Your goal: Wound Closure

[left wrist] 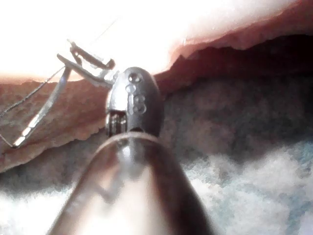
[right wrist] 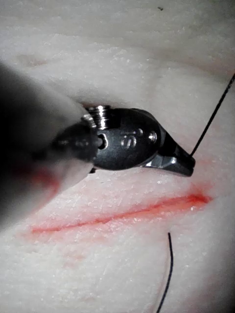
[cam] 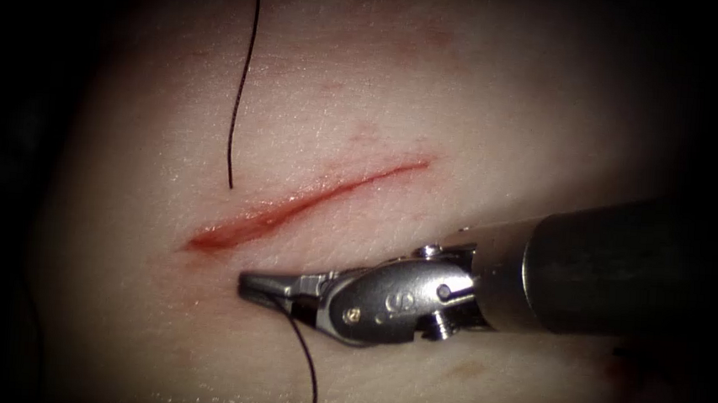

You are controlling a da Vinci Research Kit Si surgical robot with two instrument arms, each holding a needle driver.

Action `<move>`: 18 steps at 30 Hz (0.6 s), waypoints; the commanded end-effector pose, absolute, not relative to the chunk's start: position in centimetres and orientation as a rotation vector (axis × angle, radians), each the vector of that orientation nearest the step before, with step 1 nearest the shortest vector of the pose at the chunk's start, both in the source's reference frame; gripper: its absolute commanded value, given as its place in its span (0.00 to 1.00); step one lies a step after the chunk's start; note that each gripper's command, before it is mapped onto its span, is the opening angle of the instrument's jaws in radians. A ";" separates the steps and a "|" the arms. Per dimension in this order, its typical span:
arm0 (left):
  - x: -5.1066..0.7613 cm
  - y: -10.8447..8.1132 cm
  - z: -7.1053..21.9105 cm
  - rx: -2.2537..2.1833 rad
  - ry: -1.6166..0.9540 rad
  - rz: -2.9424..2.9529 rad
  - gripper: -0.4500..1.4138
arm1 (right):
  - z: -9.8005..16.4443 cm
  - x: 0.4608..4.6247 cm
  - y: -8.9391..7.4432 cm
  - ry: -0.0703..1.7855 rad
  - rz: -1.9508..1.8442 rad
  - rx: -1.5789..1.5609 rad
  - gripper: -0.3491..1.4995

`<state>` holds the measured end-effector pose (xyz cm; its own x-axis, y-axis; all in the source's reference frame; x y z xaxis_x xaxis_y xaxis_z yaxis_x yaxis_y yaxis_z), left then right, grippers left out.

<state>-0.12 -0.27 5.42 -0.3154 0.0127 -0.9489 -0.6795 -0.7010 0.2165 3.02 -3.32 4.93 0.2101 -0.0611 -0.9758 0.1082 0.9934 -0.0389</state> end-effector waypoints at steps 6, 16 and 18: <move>-0.27 -0.3 5.5 -1.487 0.839 2.059 0.00 | 4.7 2.70 -4.1 1.328 -0.249 0.101 0.00; -0.45 -0.3 5.5 -1.512 0.813 2.072 0.00 | 4.5 2.60 -5.0 1.246 -0.431 0.266 0.00; -0.45 -0.3 5.5 -1.514 0.809 2.075 0.00 | 4.5 2.61 -5.1 1.234 -0.471 0.313 0.00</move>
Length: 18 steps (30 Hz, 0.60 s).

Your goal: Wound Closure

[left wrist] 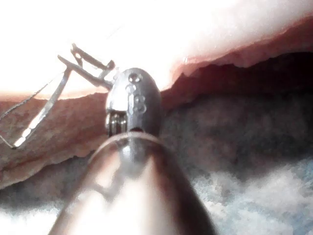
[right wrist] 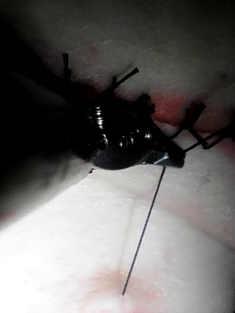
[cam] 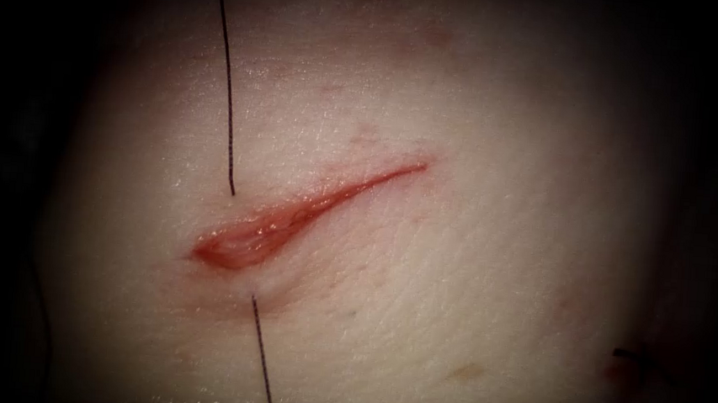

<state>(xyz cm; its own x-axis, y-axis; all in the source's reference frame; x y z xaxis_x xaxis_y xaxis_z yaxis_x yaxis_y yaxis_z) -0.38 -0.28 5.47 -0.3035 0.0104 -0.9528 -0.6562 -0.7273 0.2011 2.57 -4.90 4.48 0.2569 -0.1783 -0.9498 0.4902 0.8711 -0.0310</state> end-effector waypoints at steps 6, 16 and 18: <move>-0.44 -0.3 5.6 -1.523 0.803 2.073 0.00 | 4.4 2.63 -4.5 1.298 -0.250 0.219 0.87; -0.43 -0.3 5.6 -1.529 0.797 2.074 0.00 | 4.3 2.33 -3.2 1.345 -0.133 0.038 0.92; -0.44 -0.3 5.6 -1.529 0.797 2.074 0.00 | 4.4 2.38 -3.1 1.336 -0.127 0.021 0.93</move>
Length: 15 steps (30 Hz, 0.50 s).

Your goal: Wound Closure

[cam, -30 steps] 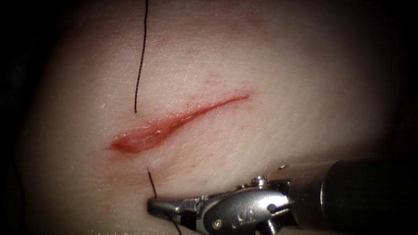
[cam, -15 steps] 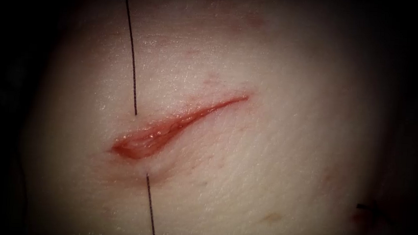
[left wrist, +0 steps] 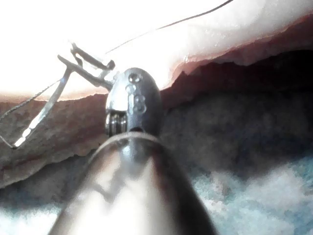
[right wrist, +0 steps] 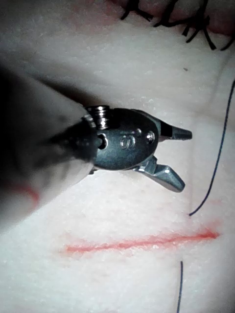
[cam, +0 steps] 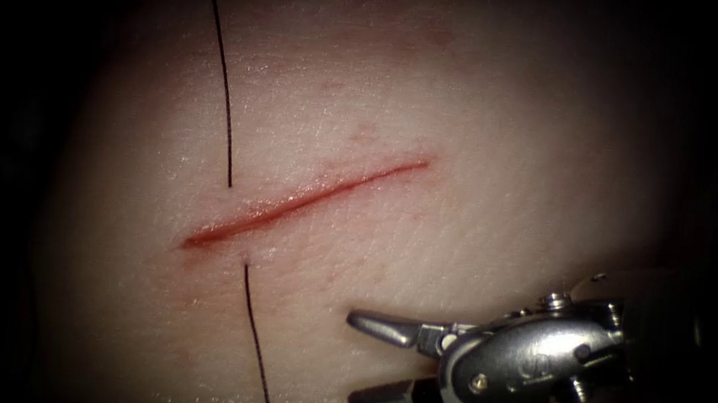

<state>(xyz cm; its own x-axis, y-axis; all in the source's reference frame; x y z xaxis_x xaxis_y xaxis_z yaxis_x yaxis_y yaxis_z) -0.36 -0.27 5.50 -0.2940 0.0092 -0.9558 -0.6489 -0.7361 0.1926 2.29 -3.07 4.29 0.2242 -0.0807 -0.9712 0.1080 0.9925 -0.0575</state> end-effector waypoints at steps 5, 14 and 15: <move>-0.46 -0.3 5.6 -1.530 0.797 2.074 0.00 | 4.6 2.58 -3.1 1.358 -0.122 -0.006 0.92; -0.52 -0.3 5.5 -1.528 0.786 2.076 0.00 | 5.1 3.04 -3.3 1.362 -0.146 -0.047 0.78; -0.54 -0.3 5.5 -1.526 0.787 2.076 0.00 | 5.1 3.05 -3.3 1.364 -0.142 -0.049 0.77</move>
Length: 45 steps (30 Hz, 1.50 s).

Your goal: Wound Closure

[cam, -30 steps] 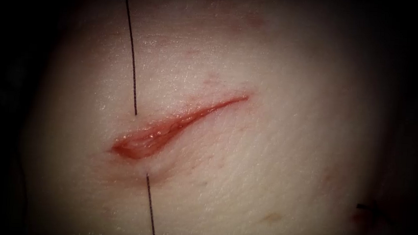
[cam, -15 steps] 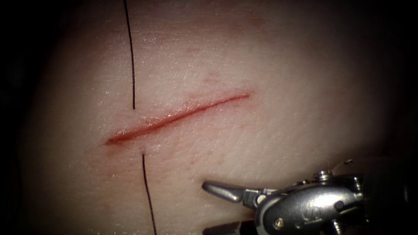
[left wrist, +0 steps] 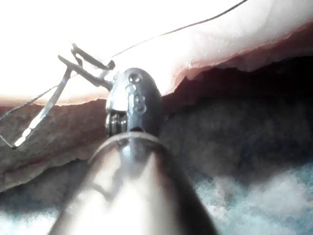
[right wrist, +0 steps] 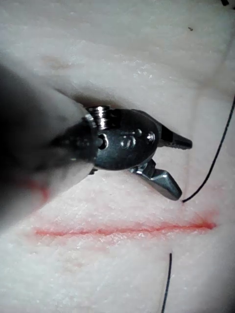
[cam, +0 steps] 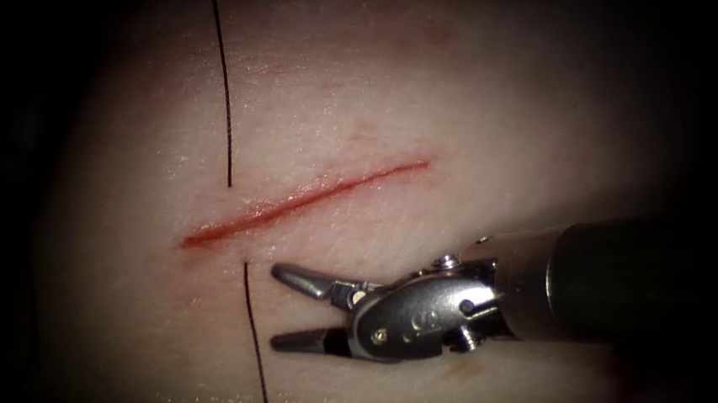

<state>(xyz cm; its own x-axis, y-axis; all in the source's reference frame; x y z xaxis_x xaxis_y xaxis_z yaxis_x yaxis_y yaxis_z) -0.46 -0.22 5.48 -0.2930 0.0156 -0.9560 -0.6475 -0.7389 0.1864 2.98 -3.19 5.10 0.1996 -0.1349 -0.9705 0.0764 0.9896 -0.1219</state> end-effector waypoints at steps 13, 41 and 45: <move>-0.86 -0.4 5.6 -1.553 0.749 2.099 0.00 | 5.0 3.24 -3.1 1.383 -0.105 -0.066 0.67; -1.20 -0.5 5.7 -1.589 0.699 2.109 0.00 | 4.7 2.53 -5.0 1.259 -0.472 0.280 0.00; -1.23 -0.5 5.7 -1.594 0.691 2.116 0.00 | 4.6 2.57 -4.8 1.284 -0.411 0.281 0.32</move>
<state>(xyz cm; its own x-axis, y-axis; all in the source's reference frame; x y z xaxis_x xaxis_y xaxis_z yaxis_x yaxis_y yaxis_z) -1.16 -0.42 5.65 -0.2706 0.0182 -0.9625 -0.5855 -0.7967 0.1495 2.54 -4.70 4.62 0.2261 -0.1388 -0.9642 0.4446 0.8954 -0.0246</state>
